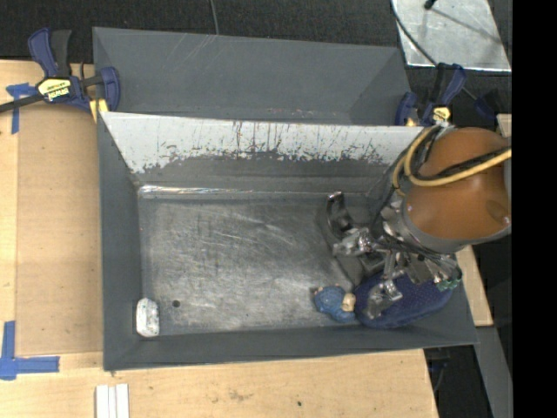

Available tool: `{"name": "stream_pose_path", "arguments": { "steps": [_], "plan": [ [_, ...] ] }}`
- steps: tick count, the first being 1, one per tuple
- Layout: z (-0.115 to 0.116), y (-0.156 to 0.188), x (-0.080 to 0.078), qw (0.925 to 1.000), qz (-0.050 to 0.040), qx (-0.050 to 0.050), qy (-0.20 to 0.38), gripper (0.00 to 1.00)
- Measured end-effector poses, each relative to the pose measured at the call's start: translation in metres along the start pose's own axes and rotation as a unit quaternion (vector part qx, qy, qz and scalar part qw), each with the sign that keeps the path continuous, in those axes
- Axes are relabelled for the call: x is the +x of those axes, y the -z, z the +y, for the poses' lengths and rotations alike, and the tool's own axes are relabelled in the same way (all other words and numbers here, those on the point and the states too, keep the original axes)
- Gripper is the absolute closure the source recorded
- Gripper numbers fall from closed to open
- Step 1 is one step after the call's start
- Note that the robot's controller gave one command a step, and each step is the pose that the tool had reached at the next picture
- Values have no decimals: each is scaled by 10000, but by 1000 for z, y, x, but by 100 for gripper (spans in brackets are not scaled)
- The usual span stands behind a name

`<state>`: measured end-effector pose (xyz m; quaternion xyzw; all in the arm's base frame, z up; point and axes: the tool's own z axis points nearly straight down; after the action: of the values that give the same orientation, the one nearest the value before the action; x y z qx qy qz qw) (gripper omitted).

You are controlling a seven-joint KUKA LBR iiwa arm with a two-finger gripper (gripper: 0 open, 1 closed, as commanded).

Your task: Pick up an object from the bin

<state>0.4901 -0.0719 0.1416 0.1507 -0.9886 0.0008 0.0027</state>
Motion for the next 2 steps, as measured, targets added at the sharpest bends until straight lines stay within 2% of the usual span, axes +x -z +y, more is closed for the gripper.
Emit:
{"name": "stream_pose_path", "arguments": {
  "steps": [1, 2],
  "plan": [
    [-29, -27, -43, 9823, -44, 6, 1872, 0],
    [-64, 245, -21, 9497, -73, 55, 3130, 0]
  ]
}}
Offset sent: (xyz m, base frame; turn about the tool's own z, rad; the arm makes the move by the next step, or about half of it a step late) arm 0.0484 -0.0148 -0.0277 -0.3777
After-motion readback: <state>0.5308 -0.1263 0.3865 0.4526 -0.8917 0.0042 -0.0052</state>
